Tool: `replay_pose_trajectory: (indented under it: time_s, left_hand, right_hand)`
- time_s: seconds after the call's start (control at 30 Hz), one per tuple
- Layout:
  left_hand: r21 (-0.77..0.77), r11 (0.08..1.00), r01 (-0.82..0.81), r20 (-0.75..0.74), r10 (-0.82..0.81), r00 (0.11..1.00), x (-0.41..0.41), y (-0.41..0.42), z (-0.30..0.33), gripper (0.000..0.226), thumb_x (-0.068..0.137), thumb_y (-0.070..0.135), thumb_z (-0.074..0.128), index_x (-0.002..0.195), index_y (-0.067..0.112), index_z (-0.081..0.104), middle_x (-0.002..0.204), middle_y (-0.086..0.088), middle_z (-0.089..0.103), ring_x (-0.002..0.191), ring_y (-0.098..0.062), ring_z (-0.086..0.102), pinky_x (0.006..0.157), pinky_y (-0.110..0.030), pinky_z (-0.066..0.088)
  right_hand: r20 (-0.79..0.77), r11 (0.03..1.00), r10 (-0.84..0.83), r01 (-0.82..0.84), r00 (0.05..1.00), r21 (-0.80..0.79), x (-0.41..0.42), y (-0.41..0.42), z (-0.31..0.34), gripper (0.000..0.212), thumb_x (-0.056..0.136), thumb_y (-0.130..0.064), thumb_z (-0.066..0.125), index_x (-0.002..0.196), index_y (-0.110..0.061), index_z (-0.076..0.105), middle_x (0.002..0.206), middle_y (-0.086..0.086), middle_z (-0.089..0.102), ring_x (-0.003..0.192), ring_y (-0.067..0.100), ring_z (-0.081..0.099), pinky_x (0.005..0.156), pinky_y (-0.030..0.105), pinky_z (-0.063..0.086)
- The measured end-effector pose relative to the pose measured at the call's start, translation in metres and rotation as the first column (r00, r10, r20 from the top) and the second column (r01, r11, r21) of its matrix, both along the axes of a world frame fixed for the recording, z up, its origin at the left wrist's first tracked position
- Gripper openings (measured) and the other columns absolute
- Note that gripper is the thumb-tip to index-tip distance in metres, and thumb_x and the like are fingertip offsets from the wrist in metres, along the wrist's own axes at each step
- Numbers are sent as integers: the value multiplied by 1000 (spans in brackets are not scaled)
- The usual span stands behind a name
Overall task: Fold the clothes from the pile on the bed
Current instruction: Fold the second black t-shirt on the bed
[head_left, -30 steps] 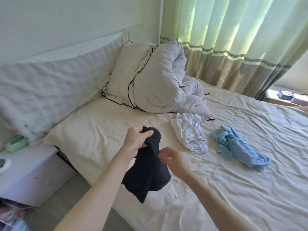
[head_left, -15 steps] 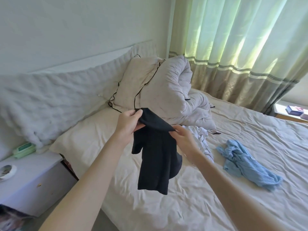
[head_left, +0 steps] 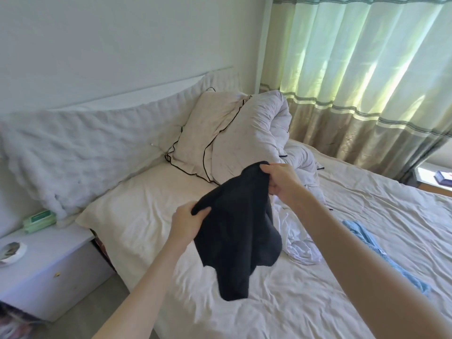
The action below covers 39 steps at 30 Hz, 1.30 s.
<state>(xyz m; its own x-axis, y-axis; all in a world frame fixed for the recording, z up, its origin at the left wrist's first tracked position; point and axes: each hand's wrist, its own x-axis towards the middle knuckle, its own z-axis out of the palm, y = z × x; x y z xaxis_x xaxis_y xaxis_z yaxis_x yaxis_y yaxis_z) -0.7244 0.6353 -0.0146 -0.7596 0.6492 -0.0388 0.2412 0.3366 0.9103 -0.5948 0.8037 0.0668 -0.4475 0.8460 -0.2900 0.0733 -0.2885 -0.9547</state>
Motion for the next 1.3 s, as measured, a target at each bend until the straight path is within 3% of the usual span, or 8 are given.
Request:
replay_pose_trajectory:
  time_s: [0.27,0.37,0.47,0.63,0.8,1.03,1.2,1.3]
  left_hand:
    - [100,992,-81,-409,115,905,-4,-5,8,38,88,26,61,124,16,53,120,-1,53,115,-20,49,93,-24,35]
    - [91,987,135,-299,-102,949,43,8,5,52,76,46,68,119,22,52,114,8,52,109,-10,50,92,-27,42]
    - [85,996,16,-34,-13,999,56,30,9,53,78,44,69,119,14,54,113,1,57,103,-13,55,84,-25,45]
    - [138,990,22,28,-27,999,27,37,31,18,88,23,64,73,14,61,68,4,61,75,-19,59,67,-24,41]
    - [167,980,113,283,-157,946,-2,41,65,5,86,16,67,82,15,70,88,-9,71,90,-27,66,82,-37,54]
    - [161,983,89,307,-135,942,-17,50,89,9,87,10,64,79,9,68,78,-8,68,76,-20,64,76,-31,51]
    - [191,978,83,302,-139,943,-28,38,94,14,86,8,65,73,12,67,63,1,70,63,-12,67,58,-20,52]
    - [12,1000,6,-44,-5,999,-41,25,92,3,86,14,66,83,14,67,80,4,66,81,-16,62,71,-25,49]
  right_hand:
    - [-155,951,-7,-41,988,-308,-2,-4,2,13,95,-4,47,106,0,54,86,13,63,73,21,63,48,28,53]
    - [-210,912,63,-142,976,-386,-26,-24,13,19,97,-3,44,113,2,50,99,17,60,93,28,61,73,33,53]
    - [-234,892,115,-204,965,-404,-40,-38,25,17,97,-2,44,112,3,50,100,18,58,104,30,58,82,35,50]
    - [-52,991,135,-134,989,20,-27,-16,34,11,93,-8,54,83,-9,58,100,17,65,90,24,65,72,33,57]
    - [262,928,195,-264,945,261,14,-15,-13,13,95,-24,53,95,-21,66,95,0,63,90,7,60,81,20,50]
    - [-110,871,465,-431,879,235,47,-77,-74,37,91,-41,50,120,-21,59,115,-8,66,110,8,60,94,27,48]
    - [-27,879,317,-283,948,384,27,-78,-66,11,90,-6,59,93,4,63,83,13,67,79,16,61,76,28,48]
    - [-148,946,242,-199,959,256,21,-66,-47,11,90,-7,60,94,-6,70,82,3,72,78,17,66,76,33,54]
